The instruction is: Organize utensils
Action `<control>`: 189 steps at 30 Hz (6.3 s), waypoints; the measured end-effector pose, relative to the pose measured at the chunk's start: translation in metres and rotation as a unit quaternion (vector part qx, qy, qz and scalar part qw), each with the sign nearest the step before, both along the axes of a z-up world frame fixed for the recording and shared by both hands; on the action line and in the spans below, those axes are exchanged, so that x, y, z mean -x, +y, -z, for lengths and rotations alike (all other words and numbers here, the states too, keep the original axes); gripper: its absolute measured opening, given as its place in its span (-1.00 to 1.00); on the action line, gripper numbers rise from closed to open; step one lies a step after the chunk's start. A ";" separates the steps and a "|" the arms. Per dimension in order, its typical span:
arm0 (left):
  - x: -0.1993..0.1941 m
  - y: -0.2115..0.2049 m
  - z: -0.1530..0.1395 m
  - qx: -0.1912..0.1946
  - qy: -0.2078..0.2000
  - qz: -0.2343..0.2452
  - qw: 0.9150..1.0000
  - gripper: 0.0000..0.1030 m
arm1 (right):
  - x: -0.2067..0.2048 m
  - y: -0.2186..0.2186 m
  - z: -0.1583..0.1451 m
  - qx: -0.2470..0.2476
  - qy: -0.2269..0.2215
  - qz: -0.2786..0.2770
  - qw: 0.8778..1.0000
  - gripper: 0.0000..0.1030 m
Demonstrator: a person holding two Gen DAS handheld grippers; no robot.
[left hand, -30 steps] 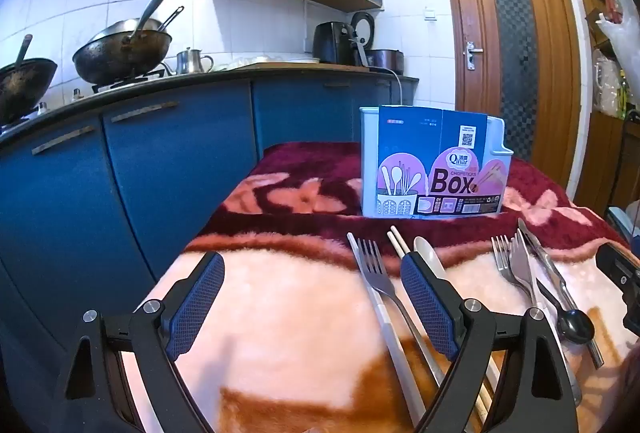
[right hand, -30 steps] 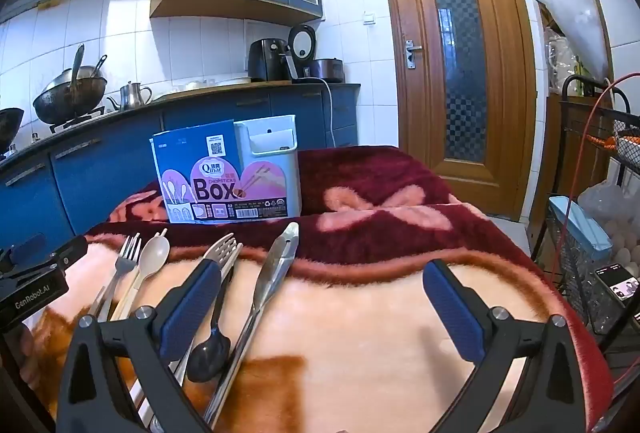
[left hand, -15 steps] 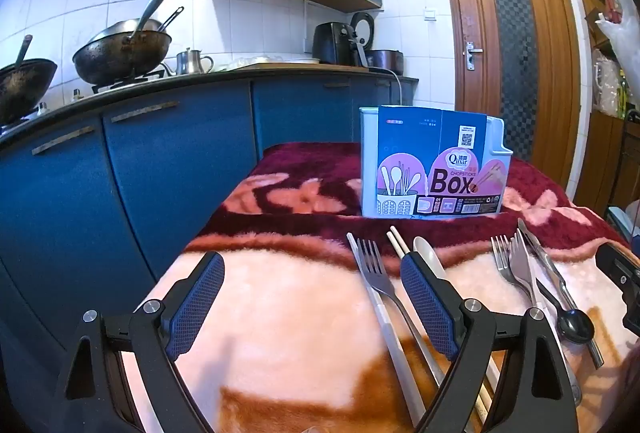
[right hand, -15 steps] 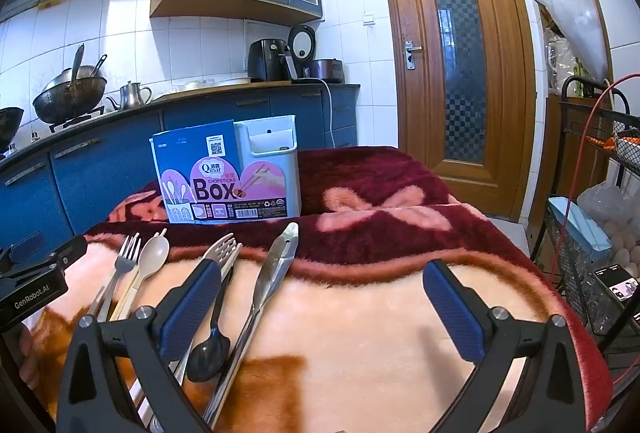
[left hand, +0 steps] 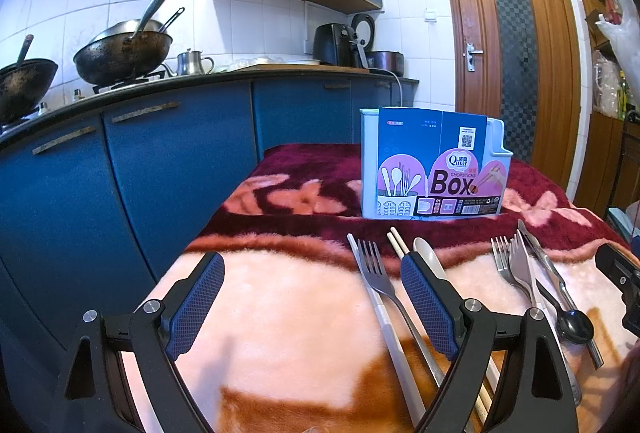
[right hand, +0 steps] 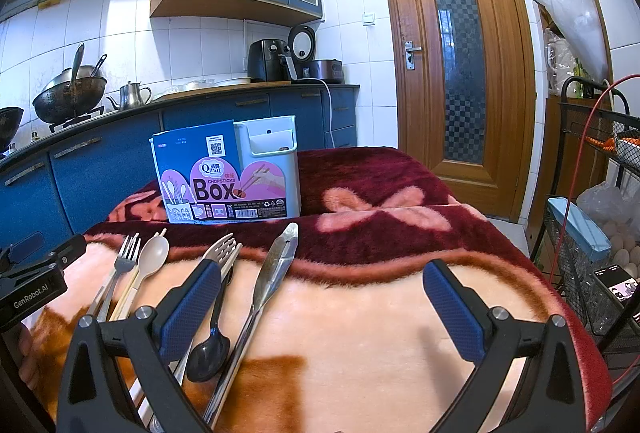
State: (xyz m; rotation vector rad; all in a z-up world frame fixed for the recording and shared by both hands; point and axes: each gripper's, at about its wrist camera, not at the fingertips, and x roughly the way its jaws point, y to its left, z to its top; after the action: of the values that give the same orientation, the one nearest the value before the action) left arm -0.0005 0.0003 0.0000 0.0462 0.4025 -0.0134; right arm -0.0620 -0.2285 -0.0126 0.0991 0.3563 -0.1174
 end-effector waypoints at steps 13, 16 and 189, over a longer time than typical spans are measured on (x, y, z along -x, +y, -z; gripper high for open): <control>0.000 0.000 0.000 0.000 -0.001 0.000 1.000 0.75 | 0.000 0.000 0.000 0.001 0.000 0.000 1.000 1.00; 0.000 0.000 0.000 0.000 -0.001 0.000 1.000 0.75 | 0.000 0.000 0.000 0.001 0.000 0.000 1.000 1.00; -0.094 0.028 -0.101 0.158 0.133 0.146 0.967 -0.90 | -0.065 -0.016 -0.064 -0.037 0.100 -0.118 0.987 -0.68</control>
State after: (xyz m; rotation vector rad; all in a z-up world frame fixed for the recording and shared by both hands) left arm 0.0939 0.0285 0.1014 -0.2140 0.6546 -0.3784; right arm 0.0033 -0.2446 0.0519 0.1182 0.5701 0.1206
